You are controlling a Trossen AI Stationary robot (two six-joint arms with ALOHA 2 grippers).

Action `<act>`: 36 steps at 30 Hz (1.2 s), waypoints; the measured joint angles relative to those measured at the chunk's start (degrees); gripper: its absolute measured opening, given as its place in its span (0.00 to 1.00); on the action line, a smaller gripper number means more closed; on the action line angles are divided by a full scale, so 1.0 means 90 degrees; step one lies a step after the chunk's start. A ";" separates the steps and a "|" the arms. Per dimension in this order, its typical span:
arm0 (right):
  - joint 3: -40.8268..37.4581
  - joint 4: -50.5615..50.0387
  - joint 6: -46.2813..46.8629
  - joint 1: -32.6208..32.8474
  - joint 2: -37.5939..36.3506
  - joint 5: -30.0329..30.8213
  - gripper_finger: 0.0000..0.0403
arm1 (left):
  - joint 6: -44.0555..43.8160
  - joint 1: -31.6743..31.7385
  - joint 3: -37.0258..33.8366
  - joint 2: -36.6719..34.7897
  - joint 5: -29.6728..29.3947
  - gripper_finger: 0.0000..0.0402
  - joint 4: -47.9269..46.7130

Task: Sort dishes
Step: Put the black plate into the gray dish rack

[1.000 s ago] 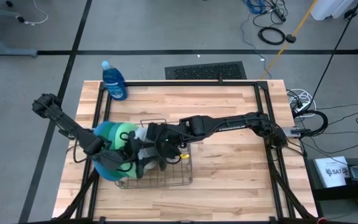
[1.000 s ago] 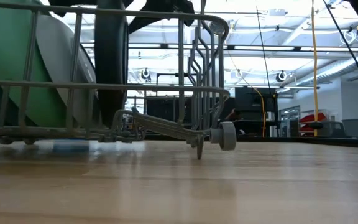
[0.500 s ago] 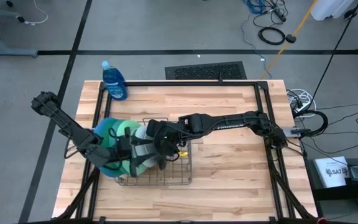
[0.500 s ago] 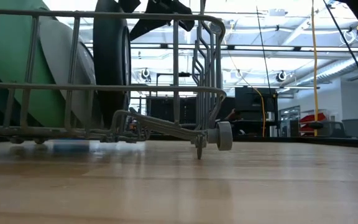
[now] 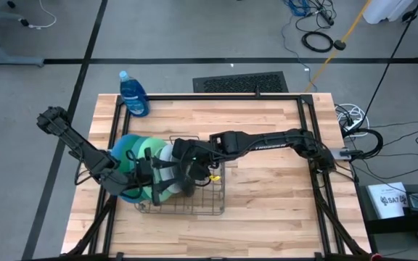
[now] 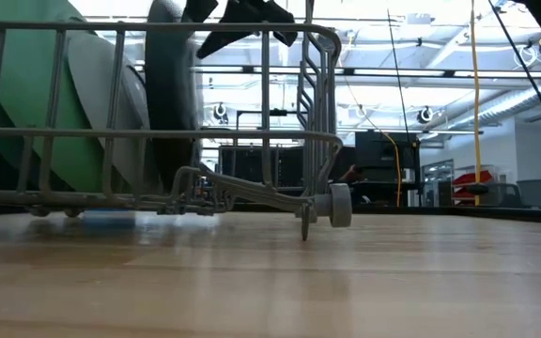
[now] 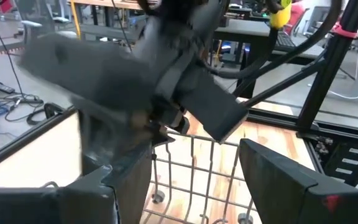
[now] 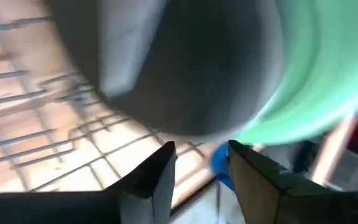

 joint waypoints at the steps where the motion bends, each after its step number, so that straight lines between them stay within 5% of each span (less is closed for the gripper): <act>1: -0.0007 -0.0074 -0.0055 0.0002 0.0005 -0.0041 0.33 | 0.0000 -0.0002 -0.0001 0.0000 -0.0010 0.60 0.0000; 12: -0.0010 -0.0072 -0.0224 0.0068 0.0012 0.0284 0.12 | -0.0005 0.0000 -0.0010 0.0002 -0.0031 0.60 -0.0002; 16: -0.0006 -0.0067 0.0030 0.0086 -0.0034 0.0683 0.13 | -0.0007 -0.0002 -0.0012 0.0002 -0.0031 0.60 -0.0005; 23: 0.0063 -0.0297 0.1436 0.0332 -0.0180 0.0393 0.26 | -0.0005 0.0000 -0.0012 0.0002 -0.0031 0.60 -0.0015; 31: 0.0063 -0.1085 0.3672 0.0243 -0.0170 -0.1414 0.33 | -0.0178 0.0000 -0.0012 0.0002 -0.0033 0.60 -0.0162; 36: 0.0061 -0.0480 0.4146 0.0463 -0.0165 -0.2003 0.32 | -0.0142 0.0000 -0.0015 0.0002 -0.0034 0.60 -0.0120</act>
